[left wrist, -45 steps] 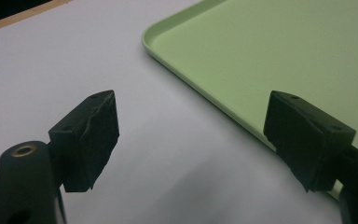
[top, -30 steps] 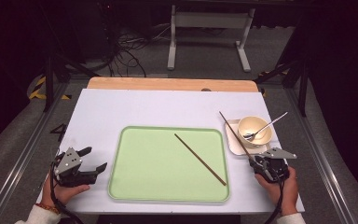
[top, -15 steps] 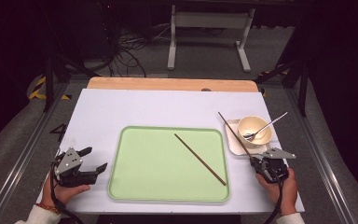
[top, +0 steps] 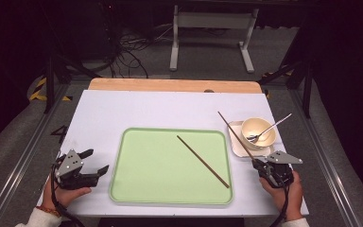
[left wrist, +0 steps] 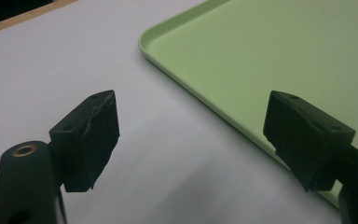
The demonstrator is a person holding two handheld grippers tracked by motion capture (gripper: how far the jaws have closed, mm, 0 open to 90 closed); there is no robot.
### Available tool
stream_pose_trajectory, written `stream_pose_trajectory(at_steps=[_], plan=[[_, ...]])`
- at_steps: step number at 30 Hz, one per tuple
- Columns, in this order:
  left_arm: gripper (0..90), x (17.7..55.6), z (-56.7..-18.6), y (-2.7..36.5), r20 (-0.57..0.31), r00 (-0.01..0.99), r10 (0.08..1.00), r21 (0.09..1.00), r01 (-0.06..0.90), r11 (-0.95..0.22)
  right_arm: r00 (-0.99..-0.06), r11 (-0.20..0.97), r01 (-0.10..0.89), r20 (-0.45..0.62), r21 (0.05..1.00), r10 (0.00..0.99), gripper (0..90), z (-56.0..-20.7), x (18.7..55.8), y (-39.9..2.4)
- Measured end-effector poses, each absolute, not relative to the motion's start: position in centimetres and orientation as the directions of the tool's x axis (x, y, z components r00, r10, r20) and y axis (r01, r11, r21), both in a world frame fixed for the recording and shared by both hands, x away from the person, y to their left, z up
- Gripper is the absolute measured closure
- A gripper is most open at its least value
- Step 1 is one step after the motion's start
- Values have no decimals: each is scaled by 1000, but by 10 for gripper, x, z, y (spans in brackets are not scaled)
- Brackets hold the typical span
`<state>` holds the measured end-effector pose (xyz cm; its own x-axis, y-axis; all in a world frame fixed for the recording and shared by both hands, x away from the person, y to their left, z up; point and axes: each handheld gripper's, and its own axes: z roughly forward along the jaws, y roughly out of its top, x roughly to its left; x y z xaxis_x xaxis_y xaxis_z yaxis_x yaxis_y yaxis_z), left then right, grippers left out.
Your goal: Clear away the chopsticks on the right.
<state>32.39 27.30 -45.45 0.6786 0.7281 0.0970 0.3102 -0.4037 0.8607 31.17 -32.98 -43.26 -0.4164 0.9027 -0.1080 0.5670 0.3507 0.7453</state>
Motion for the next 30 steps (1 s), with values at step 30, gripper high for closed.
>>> stream_pose_trajectory(at_steps=[30], plan=[[191, 323, -454, 274, 101, 673, 733, 859, 312, -405, -600, 478, 482, -121, 734, 791, 843, -430, 296, -275]])
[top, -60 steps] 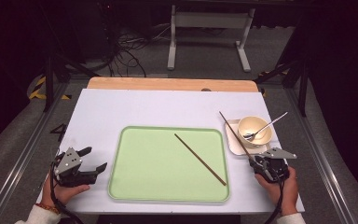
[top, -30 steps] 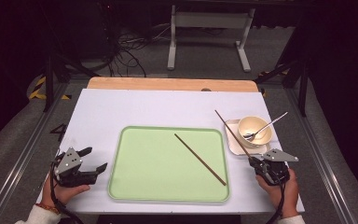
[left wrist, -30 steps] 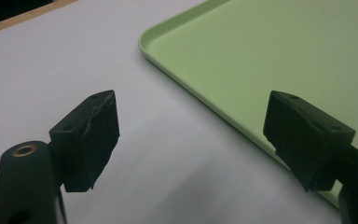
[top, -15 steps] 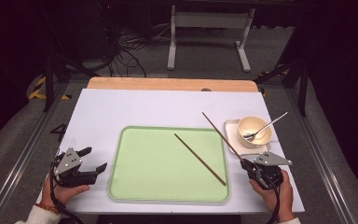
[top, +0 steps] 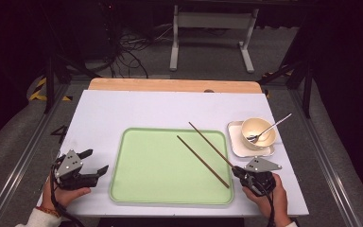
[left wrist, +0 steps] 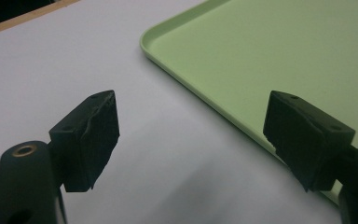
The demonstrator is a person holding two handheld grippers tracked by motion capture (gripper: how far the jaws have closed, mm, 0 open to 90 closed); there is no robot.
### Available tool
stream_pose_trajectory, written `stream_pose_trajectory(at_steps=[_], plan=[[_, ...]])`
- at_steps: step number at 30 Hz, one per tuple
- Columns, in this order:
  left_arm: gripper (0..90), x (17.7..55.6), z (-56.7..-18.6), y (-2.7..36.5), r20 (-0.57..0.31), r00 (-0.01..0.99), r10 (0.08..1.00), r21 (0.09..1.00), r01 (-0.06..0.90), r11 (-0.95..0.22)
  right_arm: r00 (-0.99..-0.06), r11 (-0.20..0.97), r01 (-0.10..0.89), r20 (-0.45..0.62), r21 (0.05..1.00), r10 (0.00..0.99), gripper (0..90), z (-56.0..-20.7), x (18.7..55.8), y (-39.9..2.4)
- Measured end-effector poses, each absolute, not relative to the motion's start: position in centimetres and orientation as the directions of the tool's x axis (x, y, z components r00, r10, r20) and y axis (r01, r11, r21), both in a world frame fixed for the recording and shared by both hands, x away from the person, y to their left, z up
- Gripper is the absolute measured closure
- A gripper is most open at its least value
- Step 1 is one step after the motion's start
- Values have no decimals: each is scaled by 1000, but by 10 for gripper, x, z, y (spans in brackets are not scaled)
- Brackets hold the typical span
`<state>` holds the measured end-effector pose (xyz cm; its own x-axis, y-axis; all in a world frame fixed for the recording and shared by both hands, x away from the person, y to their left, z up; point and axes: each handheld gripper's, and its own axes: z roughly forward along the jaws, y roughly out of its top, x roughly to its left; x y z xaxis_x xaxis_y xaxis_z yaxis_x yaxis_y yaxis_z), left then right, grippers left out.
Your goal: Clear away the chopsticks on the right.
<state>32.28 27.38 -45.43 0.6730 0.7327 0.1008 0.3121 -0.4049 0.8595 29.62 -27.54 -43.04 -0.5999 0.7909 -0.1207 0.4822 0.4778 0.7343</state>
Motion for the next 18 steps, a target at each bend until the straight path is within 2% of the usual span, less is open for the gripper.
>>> stream_pose_trajectory(at_steps=[18], plan=[[191, 323, -454, 274, 101, 674, 732, 857, 314, -408, -629, 503, 485, -113, 715, 769, 843, -436, 297, -263]])
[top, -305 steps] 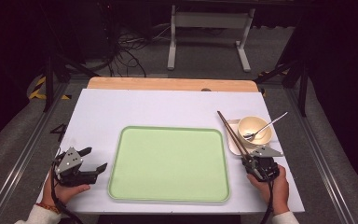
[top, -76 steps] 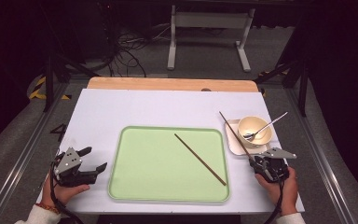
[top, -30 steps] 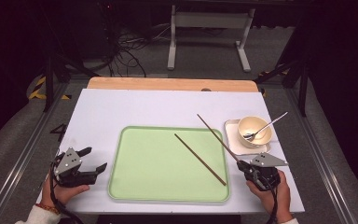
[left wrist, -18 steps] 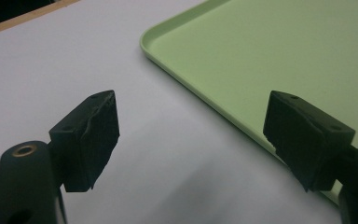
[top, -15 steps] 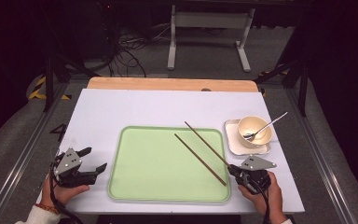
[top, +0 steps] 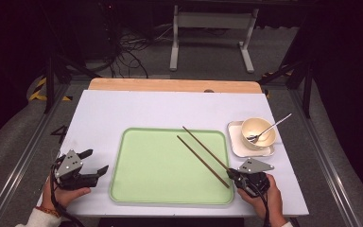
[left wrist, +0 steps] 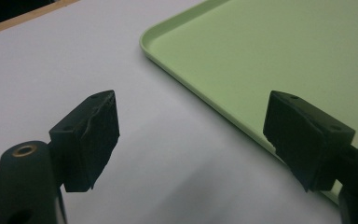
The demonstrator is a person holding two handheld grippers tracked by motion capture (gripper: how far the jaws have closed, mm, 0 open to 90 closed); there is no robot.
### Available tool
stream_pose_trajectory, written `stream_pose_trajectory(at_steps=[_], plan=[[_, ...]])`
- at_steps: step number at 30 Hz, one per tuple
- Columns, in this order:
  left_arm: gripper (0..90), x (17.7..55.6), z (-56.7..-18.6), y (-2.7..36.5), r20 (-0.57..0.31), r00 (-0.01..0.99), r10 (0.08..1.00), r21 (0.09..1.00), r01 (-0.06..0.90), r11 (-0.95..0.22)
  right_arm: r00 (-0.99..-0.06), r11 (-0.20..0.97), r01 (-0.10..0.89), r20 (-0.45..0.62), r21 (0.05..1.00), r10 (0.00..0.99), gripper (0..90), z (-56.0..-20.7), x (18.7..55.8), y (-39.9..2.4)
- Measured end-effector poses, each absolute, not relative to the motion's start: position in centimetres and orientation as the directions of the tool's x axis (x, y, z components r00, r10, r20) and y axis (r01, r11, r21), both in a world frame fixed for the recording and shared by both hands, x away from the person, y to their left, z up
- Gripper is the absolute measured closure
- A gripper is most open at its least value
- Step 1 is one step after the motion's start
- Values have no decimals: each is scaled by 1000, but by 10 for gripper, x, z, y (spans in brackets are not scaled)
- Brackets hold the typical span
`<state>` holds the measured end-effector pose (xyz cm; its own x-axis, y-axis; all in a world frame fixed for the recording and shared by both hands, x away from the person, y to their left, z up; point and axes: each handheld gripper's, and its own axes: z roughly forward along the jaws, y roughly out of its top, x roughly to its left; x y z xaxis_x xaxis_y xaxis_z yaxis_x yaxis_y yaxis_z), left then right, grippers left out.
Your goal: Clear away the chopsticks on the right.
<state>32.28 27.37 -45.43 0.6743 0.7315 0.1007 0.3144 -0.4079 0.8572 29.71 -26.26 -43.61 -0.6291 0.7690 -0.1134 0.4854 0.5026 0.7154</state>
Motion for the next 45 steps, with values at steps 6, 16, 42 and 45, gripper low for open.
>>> stream_pose_trajectory(at_steps=[6, 16, 42, 45], plan=[[191, 323, -454, 274, 98, 675, 731, 858, 316, -406, -633, 509, 494, -110, 705, 766, 843, -439, 299, -257], [191, 323, -455, 273, 95, 679, 728, 857, 316, -407, -636, 515, 511, -101, 688, 765, 841, -443, 303, -251], [191, 323, -455, 274, 97, 677, 730, 856, 317, -408, -632, 492, 513, -78, 703, 771, 788, -443, 302, -250], [191, 323, -455, 274, 97, 677, 730, 856, 317, -408, -635, 492, 506, -80, 708, 768, 788, -443, 302, -250]])
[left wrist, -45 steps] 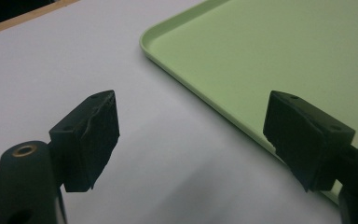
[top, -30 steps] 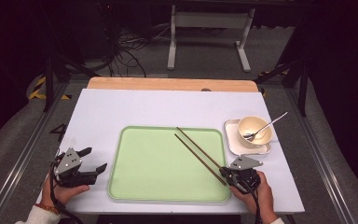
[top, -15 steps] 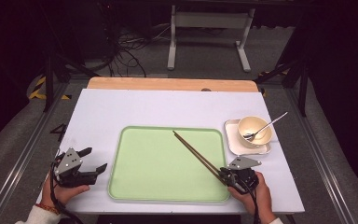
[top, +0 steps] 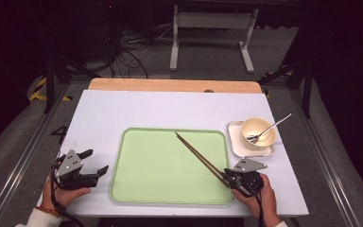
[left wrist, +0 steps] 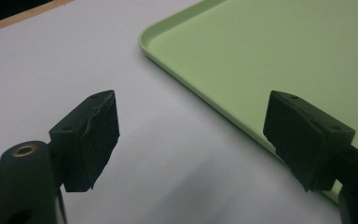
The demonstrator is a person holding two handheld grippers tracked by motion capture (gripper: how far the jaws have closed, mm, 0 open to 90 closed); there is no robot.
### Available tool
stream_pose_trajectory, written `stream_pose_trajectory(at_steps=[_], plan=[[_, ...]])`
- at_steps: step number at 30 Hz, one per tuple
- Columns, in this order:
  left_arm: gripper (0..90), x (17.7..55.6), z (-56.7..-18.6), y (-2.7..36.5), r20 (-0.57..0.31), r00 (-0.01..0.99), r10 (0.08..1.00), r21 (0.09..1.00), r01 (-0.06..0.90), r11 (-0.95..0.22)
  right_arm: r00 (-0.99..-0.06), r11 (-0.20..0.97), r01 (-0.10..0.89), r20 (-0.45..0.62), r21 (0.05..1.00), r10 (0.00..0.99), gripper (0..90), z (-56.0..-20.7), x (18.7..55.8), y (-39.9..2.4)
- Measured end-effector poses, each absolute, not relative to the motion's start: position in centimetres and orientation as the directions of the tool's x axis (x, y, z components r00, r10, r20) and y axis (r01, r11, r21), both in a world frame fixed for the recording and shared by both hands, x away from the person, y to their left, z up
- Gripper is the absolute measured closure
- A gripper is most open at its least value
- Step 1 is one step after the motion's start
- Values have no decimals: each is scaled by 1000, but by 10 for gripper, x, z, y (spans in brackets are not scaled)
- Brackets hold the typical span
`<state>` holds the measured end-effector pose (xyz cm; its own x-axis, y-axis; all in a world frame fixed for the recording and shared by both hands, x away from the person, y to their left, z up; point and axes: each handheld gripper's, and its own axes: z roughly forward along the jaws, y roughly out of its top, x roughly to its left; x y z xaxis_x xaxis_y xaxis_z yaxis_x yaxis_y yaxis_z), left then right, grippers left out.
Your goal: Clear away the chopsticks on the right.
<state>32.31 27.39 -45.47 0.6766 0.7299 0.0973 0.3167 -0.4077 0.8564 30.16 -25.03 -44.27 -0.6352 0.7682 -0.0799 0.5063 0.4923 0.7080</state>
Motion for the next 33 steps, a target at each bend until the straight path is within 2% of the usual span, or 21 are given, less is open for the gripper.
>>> stream_pose_trajectory(at_steps=[20, 33], plan=[[197, 324, -455, 274, 99, 679, 728, 855, 316, -411, -615, 466, 472, -99, 748, 782, 773, -434, 300, -260], [197, 323, -455, 274, 103, 676, 729, 854, 316, -414, -619, 455, 429, -113, 780, 777, 686, -426, 299, -265]])
